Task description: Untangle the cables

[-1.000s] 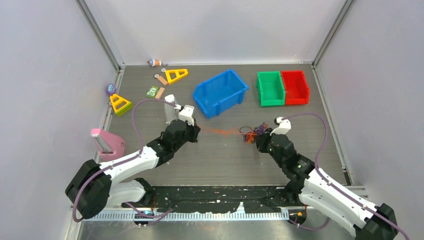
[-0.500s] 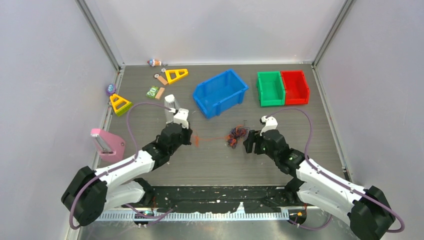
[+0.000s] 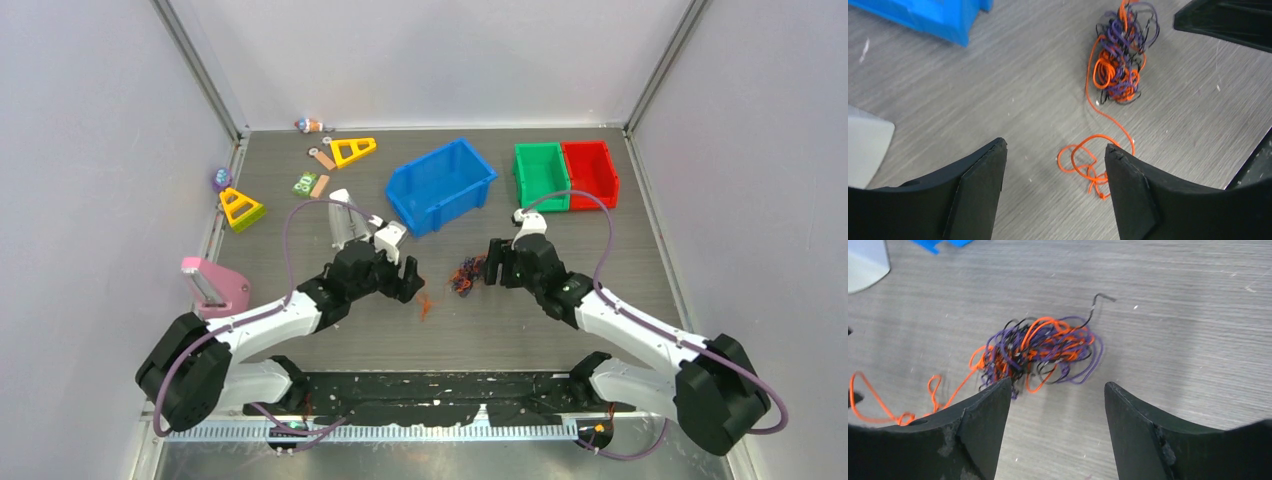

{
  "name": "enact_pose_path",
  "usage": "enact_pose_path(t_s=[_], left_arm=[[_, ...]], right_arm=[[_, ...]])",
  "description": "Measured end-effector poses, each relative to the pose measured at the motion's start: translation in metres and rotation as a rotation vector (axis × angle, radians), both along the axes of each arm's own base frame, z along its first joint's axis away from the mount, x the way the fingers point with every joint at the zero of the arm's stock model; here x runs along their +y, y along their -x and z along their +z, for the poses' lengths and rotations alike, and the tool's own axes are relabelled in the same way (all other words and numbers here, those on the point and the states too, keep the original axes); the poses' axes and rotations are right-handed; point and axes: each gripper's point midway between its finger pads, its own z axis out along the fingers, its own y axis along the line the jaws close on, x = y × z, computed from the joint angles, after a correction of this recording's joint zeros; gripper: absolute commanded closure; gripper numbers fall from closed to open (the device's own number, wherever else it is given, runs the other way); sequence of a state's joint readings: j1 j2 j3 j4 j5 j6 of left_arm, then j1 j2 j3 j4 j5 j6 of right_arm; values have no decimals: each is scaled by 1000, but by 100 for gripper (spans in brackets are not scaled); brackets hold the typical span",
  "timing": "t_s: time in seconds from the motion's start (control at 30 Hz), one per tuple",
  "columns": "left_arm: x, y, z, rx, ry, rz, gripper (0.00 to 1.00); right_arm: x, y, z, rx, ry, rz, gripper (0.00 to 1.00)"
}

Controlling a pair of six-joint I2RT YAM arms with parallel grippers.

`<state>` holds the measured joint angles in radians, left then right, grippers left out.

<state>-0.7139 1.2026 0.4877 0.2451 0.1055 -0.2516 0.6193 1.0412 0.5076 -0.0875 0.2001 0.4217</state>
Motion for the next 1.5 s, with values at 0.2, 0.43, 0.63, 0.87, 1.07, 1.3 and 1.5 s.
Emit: enact_pose_path(t_s=[0.2,0.43,0.63,0.87,1.07,1.3,1.5], left_arm=[[-30,-19,39,-50,1,-40,26],[-78,-36,40,-6,-25,-128,27],[-101,-23,-10,154,-91,-221,37],[-110,-8,-47,302,-124,-277,93],[-108,-9,-49,322,-131,-258,100],[-63,-9,-34,298,-29,-143,100],[-43,-3,-9,244,88,-122,100]], right_arm=[[-19,-27,-17,80,-43,-103,39],[2,-27,-46,208,-149,-35,66],[20,-27,-37,203,-231,27,91],[22,-23,-34,196,-248,44,95],[14,-22,-35,195,-235,12,94],[-73,-30,-3,52,-165,-304,95],[-123,-14,27,-92,-133,-478,57]])
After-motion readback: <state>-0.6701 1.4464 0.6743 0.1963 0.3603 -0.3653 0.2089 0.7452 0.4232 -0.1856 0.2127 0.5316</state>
